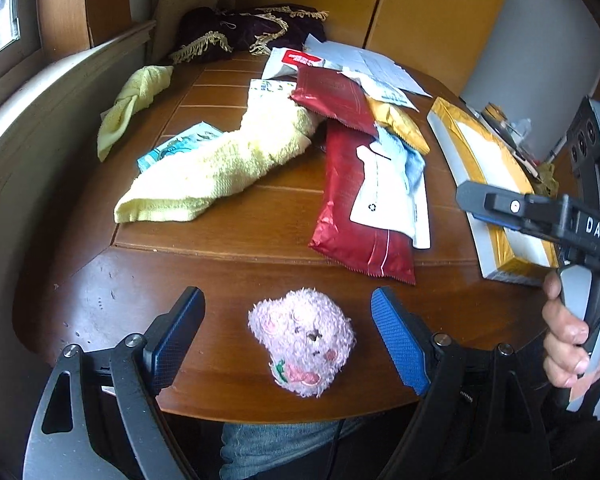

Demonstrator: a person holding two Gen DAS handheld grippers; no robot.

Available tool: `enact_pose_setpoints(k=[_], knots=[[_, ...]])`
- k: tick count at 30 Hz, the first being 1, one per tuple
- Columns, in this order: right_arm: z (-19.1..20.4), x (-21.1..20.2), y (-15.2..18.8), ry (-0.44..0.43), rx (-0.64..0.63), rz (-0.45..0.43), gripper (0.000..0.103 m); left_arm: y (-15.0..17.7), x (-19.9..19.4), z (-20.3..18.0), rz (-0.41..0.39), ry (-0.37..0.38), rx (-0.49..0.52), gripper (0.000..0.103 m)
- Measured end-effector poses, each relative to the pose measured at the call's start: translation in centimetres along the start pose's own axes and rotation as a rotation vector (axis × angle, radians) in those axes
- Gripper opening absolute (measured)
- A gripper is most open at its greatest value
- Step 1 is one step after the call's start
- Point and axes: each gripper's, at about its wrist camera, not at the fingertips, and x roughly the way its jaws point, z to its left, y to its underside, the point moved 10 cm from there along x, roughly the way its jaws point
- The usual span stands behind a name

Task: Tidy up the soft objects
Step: 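Grasp the pink plush toy with the left gripper, then carry the pink plush toy with the left gripper while the right gripper grasps the white desiccant packet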

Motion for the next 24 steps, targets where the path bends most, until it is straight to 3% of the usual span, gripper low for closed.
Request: enact_pose_setpoints(k=[3, 5, 8, 13, 18, 24], knots=[[0.9, -0.4, -0.2, -0.011, -0.020, -0.015, 0.088, 0.9, 0.5, -0.6, 0.026, -0.011, 0.060, 0.083], [1.4, -0.3, -0.4, -0.009, -0.021, -0.025, 0.088, 1.3, 0.8, -0.9, 0.037, -0.017, 0.082, 0.076], [1.7, -0.6, -0.9, -0.012, -0.022, -0.037, 0.088, 1.5, 1.6, -0.7, 0.045, -0.028, 0.066, 0.055], [0.8, -1.4, -3.0, -0.011, -0.002, -0.070, 0.086, 0.8, 1.6, 0.3, -0.015, -0.067, 0.018, 0.040], [0.1, -1.0, -7.4, 0.002, 0.035, -0.123, 0.082, -1.1, 1.3, 0.5, -0.090, -0.051, -0.050, 0.038], [-1.1, 2.5, -15.0, 0.148, 0.026, -0.153, 0.082, -5.4, -0.5, -0.6, -0.222, 0.018, -0.157, 0.038]])
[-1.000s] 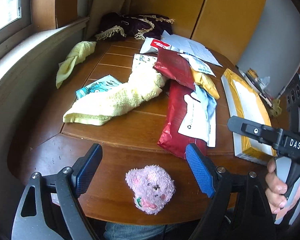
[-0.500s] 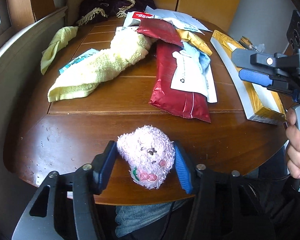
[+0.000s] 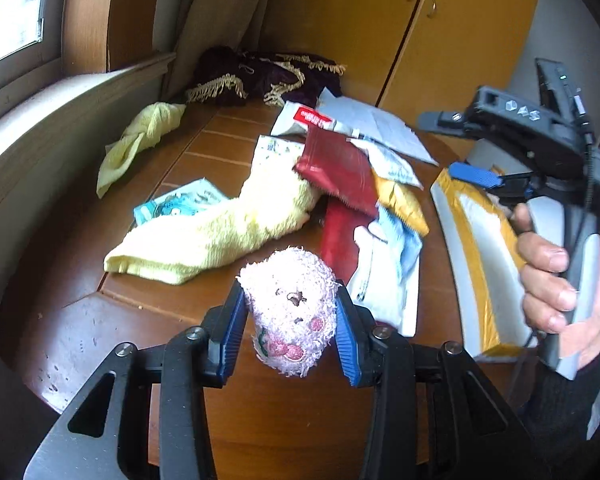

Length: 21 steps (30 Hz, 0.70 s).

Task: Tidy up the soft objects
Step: 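Carry the pink plush toy with the left gripper while the right gripper grasps the white desiccant packet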

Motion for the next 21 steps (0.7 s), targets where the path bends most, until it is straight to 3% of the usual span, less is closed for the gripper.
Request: enact_pose_setpoints(k=[6, 9, 11, 16, 17, 21], knots=[[-1.1, 5.3, 0.7, 0.165, -0.080, 0.076, 0.082, -1.5, 0.3, -1.7, -0.033, 0.031, -0.017, 0.038], [-1.0, 5.8, 1.8, 0.158, -0.072, 0.079, 0.079, -0.9, 0.5, -2.5, -0.019, 0.044, -0.008, 0.038], [-1.0, 5.6, 1.9, 0.168, -0.076, 0.069, 0.067, -0.6, 0.5, -2.8, -0.015, 0.042, -0.005, 0.038], [-1.5, 4.7, 2.5, 0.150, -0.052, 0.051, 0.057, -0.4, 0.6, -2.9, -0.006, 0.038, -0.015, 0.038], [-1.6, 4.2, 2.4, 0.139, -0.039, 0.040, 0.051, -0.4, 0.7, -3.0, -0.004, 0.039, -0.017, 0.038], [-1.5, 1.8, 2.3, 0.070, -0.018, -0.013, 0.050, -0.1, 0.8, -3.4, -0.001, 0.041, -0.010, 0.039]])
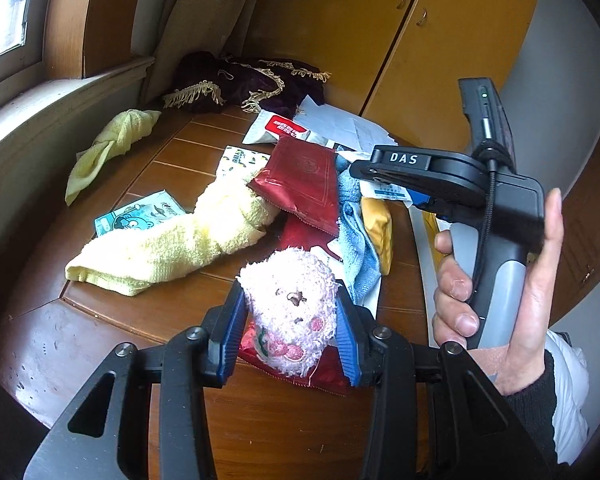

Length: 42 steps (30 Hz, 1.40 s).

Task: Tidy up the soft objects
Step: 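Carry the pink plush toy with the left gripper while the right gripper grasps the white desiccant packet, then lower the plush toy and desiccant packet into the white box and open both grippers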

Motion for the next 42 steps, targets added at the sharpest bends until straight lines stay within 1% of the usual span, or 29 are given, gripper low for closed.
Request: enact_pose_setpoints(k=[5, 11, 14, 18, 21, 23, 24, 27, 28, 29, 31, 35, 37, 40, 42], knots=[[0.3, -3.2, 0.3, -0.090, 0.007, -0.061, 0.048, 0.3, 0.1, -0.7, 0.004, 0.001, 0.013, 0.039], [1.3, -7.1, 1.8, -0.216, -0.014, -0.112, 0.048, 0.1, 0.0, -1.0, -0.003, 0.002, 0.017, 0.039], [1.5, -8.5, 2.9, -0.222, -0.038, -0.121, 0.048, 0.2, 0.0, -1.3, -0.003, 0.003, 0.023, 0.039], [1.2, -9.4, 4.1, -0.238, -0.034, -0.116, 0.048, 0.0, 0.2, -1.8, 0.001, 0.014, 0.024, 0.039], [0.0, -10.1, 4.4, -0.208, -0.032, -0.126, 0.048, -0.7, 0.1, -2.8, 0.001, 0.042, 0.032, 0.039], [-1.8, -10.4, 4.5, -0.175, -0.003, -0.118, 0.048, -1.2, 0.3, -4.0, 0.010, 0.080, 0.036, 0.039], [-1.8, -10.4, 4.5, -0.175, -0.003, -0.118, 0.048, -1.5, 0.4, -4.8, 0.018, 0.105, 0.040, 0.039], [-5.0, -10.7, 5.1, -0.124, 0.044, -0.103, 0.048, -2.0, 1.0, -7.9, 0.041, 0.180, 0.051, 0.039], [-7.2, -11.1, 5.6, -0.110, 0.086, -0.096, 0.048, -2.2, 1.2, -9.0, 0.048, 0.204, 0.061, 0.039], [-7.2, -11.1, 5.6, -0.110, 0.086, -0.096, 0.048, -2.3, 1.5, -10.3, 0.053, 0.228, 0.075, 0.039], [-9.3, -11.5, 6.2, -0.084, 0.123, -0.098, 0.048, -2.5, 2.3, -12.9, 0.062, 0.265, 0.101, 0.039], [-12.9, -11.9, 6.8, -0.004, 0.156, -0.102, 0.048, -1.1, 5.0, -17.4, 0.141, 0.305, 0.156, 0.039], [-14.1, -11.9, 7.3, 0.032, 0.160, -0.095, 0.048, -0.2, 6.3, -19.2, 0.171, 0.306, 0.197, 0.039], [-16.0, -11.4, 8.1, 0.094, 0.179, -0.071, 0.047, 0.8, 8.1, -20.2, 0.217, 0.290, 0.209, 0.039], [-16.9, -11.1, 8.8, 0.097, 0.191, -0.054, 0.047, 1.5, 8.9, -20.4, 0.255, 0.294, 0.200, 0.039]])
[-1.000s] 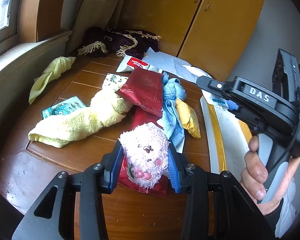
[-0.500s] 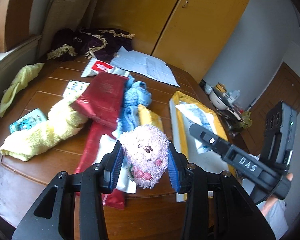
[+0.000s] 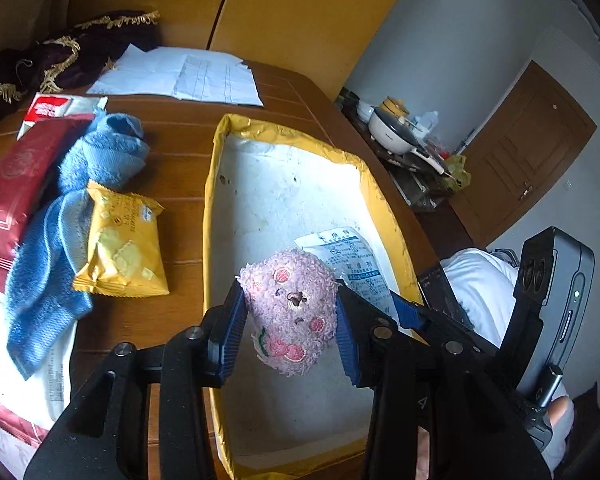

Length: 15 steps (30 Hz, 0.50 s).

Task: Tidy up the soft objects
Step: 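Lower the plush toy and desiccant packet into the white box and open both grippers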

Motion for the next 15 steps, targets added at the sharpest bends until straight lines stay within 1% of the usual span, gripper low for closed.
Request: enact_pose_setpoints(k=[2, 5, 7, 11, 15], knots=[[-0.6, 0.1, 0.6, -0.005, 0.006, 0.020, 0.047, 0.5, 0.4, -0.1, 0.008, -0.006, 0.011, 0.039], [-1.1, 0.5, 1.4, 0.023, -0.010, 0.039, 0.047, 1.3, 1.3, 0.0, 0.034, -0.018, 0.004, 0.039], [-1.2, 0.7, 1.8, 0.030, -0.032, 0.048, 0.047, 1.4, 1.4, 0.0, 0.017, -0.030, 0.016, 0.039], [-0.3, 0.9, 2.4, -0.015, -0.086, 0.072, 0.047, 2.3, 0.7, 0.1, 0.017, -0.081, 0.041, 0.039], [0.3, 0.6, 3.0, -0.067, -0.144, 0.077, 0.048, 3.3, 0.3, 0.2, 0.039, -0.084, 0.036, 0.039]])
